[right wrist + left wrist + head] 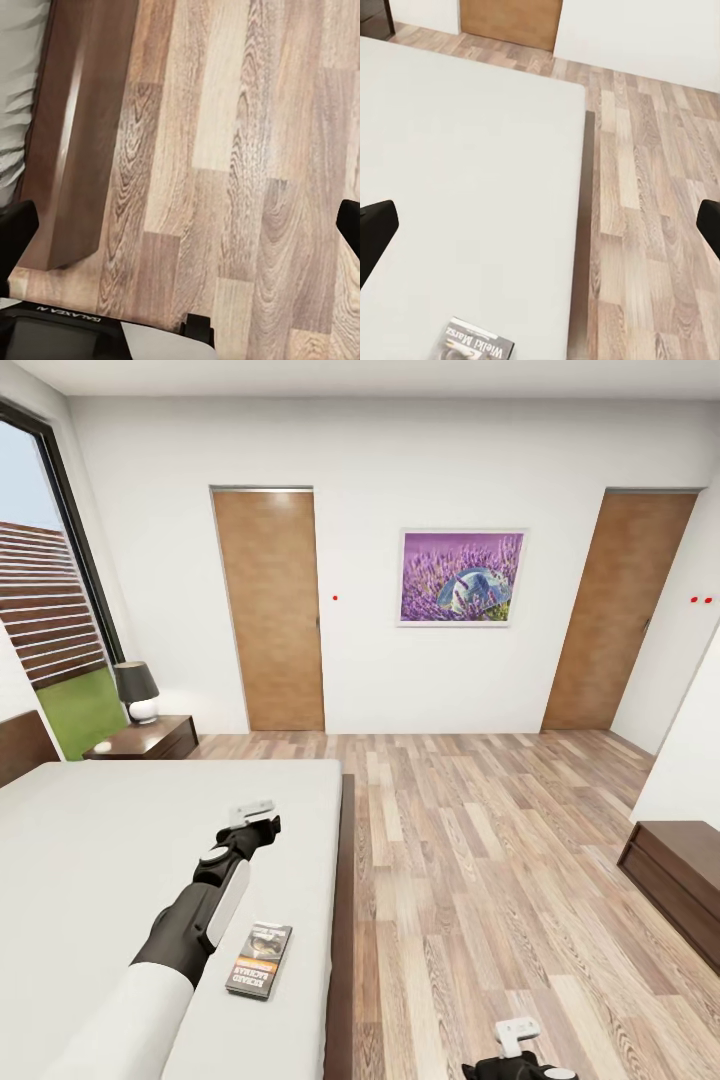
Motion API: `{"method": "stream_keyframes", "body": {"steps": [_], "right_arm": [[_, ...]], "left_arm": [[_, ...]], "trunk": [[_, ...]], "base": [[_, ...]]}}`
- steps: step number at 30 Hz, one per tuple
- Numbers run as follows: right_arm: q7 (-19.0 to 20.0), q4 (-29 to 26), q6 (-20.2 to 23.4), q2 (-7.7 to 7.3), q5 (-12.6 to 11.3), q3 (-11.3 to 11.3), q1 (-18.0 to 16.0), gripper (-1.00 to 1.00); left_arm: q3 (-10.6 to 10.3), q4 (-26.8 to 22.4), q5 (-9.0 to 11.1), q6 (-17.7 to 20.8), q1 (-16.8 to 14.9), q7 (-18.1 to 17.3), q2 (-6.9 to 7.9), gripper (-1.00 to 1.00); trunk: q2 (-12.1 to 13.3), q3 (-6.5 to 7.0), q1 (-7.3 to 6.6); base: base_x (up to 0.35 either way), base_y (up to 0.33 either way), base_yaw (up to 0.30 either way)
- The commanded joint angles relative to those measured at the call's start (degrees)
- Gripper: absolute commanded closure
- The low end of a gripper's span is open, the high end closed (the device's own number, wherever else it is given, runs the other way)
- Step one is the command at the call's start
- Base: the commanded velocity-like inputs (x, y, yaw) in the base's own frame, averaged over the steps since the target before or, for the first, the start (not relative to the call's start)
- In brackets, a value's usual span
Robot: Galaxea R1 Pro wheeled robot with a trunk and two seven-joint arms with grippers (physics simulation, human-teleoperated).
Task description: In the bedroom, move the book from the bed onto either nightstand, and place the two sandals side by side next to the bed.
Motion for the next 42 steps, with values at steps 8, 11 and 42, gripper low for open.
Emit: {"method": "stream_keyframes", "body": {"steps": [8, 11, 42], "right_arm": [[-0.1, -0.1, 0.3, 0.07, -0.6, 0.3, 0.0, -1.00], [-0.1, -0.1, 0.3, 0.09, -0.6, 0.3, 0.0, -1.00], [-0.1, -0.1, 0.3, 0.11, -0.6, 0.4, 0.0, -1.00]], "left_arm": [[-0.2, 0.0, 0.6, 0.0, 0.0, 0.4, 0.03, -1.00], [-0.2, 0.0, 0.5, 0.0, 0.0, 0.3, 0.03, -1.00], [-0.4, -0.4, 0.5, -0.4, 0.0, 0.2, -0.06, -1.00]], "trunk": [[-0.1, -0.14, 0.04], [-0.1, -0.14, 0.04], [-0.1, -0.14, 0.04]], "base": [[-0.010, 0.000, 0.000], [-0.113, 0.000, 0.000], [-0.081, 0.000, 0.000]]}}
